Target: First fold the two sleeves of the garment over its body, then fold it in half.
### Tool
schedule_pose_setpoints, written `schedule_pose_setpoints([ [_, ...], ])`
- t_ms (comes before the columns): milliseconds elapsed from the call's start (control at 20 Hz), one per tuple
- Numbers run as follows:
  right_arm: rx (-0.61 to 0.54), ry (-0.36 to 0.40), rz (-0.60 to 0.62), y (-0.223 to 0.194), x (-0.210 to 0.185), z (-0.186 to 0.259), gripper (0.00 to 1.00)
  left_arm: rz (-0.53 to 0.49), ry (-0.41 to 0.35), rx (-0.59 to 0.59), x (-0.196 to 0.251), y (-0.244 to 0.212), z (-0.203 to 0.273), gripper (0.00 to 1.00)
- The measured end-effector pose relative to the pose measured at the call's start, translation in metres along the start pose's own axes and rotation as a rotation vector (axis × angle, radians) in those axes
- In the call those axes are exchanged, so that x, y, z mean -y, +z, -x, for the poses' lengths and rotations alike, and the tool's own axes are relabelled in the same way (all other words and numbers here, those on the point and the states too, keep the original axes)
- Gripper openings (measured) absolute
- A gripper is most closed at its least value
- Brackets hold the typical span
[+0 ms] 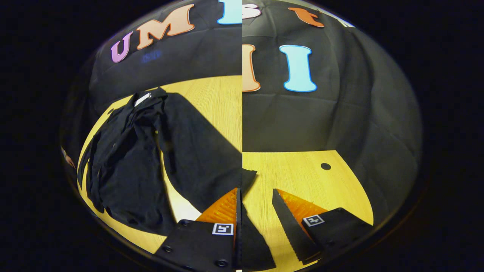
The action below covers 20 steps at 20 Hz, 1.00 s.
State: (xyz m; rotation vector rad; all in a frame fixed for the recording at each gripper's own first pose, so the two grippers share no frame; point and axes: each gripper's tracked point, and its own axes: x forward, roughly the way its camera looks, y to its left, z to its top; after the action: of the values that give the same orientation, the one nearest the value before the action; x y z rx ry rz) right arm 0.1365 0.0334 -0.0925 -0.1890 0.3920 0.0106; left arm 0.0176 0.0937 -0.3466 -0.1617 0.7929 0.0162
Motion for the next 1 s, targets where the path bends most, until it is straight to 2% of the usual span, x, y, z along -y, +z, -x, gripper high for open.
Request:
schedule_pose_setpoints([
  [100, 0.001, -0.006, -0.013, -0.005, 0.007, 0.001, 0.52, 0.037, -0.033, 0.035, 0.014, 0.018, 0.007, 0.00],
  [250, -0.005, -0.024, -0.008, -0.014, 0.018, 0.002, 0.53, 0.027, -0.041, 0.078, 0.030, 0.046, 0.010, 0.00],
  [400, -0.023, -0.014, -0.025, -0.025, 0.022, 0.003, 0.52, -0.057, -0.038, 0.125, 0.052, 0.076, 0.014, 0.00],
  [600, -0.034, -0.009, -0.035, -0.032, 0.029, 0.003, 0.53, -0.180, -0.077, 0.191, 0.094, 0.116, 0.019, 0.00],
  [750, -0.037, -0.006, -0.044, -0.033, 0.034, 0.005, 0.53, -0.238, -0.145, 0.245, 0.140, 0.145, 0.024, 0.00],
  [1000, -0.027, 0.006, -0.073, -0.033, 0.039, 0.008, 0.53, -0.261, -0.271, 0.301, 0.219, 0.176, 0.015, 0.00],
])
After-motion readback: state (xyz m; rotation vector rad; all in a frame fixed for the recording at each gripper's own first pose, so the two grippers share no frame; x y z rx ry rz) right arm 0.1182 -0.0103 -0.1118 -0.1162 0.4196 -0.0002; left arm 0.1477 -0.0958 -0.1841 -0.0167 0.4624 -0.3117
